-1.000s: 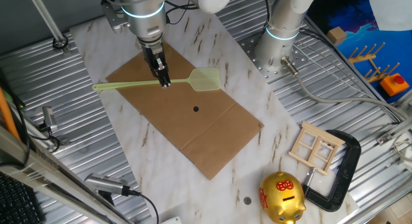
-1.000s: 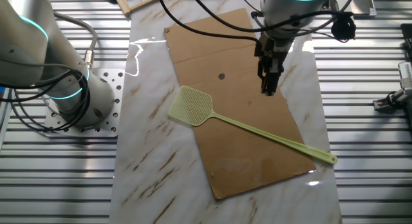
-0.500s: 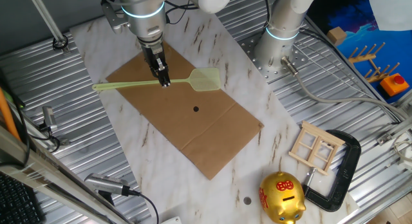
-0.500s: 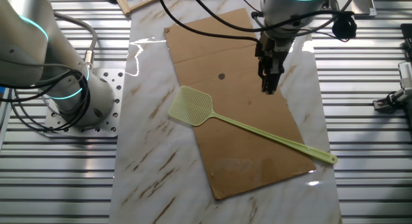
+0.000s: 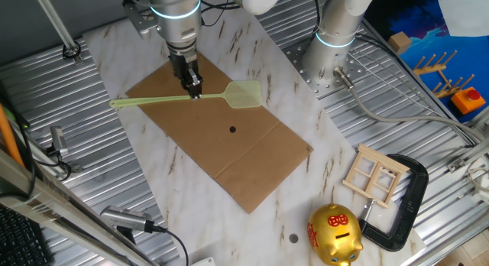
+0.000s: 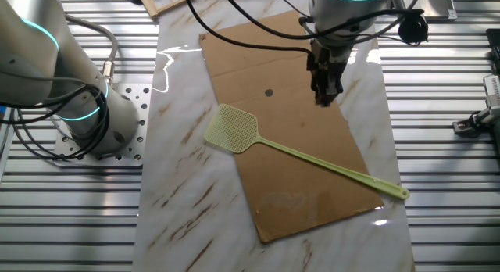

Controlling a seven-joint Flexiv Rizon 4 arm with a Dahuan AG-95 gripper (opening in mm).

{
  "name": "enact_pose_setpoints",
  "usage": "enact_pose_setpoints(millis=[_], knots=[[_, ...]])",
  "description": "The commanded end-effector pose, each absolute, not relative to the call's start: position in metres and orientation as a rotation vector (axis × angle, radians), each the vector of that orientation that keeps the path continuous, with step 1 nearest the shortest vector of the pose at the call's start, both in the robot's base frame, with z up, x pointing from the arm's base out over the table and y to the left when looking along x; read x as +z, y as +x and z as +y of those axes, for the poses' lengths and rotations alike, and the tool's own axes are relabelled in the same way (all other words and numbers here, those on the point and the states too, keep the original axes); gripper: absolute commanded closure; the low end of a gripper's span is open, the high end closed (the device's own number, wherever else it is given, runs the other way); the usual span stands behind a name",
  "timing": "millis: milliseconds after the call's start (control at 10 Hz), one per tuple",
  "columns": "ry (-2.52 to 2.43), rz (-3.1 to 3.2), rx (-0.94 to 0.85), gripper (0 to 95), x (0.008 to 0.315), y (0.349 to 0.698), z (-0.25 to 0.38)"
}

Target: Swat with a flyswatter

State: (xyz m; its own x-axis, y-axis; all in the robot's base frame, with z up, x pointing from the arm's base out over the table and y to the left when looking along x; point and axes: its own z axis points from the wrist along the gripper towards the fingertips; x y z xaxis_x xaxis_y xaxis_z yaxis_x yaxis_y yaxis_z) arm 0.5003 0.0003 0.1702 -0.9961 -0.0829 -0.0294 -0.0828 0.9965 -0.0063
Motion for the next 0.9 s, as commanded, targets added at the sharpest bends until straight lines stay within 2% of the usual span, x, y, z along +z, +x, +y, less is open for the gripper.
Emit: enact_pose_setpoints(millis=[100,900], knots=[[-0.128,3.109,-0.019,95.0,0.1702,0.4999,0.0001],[-0.130,3.110,-0.012,95.0,0.1702,0.4999,0.0001]])
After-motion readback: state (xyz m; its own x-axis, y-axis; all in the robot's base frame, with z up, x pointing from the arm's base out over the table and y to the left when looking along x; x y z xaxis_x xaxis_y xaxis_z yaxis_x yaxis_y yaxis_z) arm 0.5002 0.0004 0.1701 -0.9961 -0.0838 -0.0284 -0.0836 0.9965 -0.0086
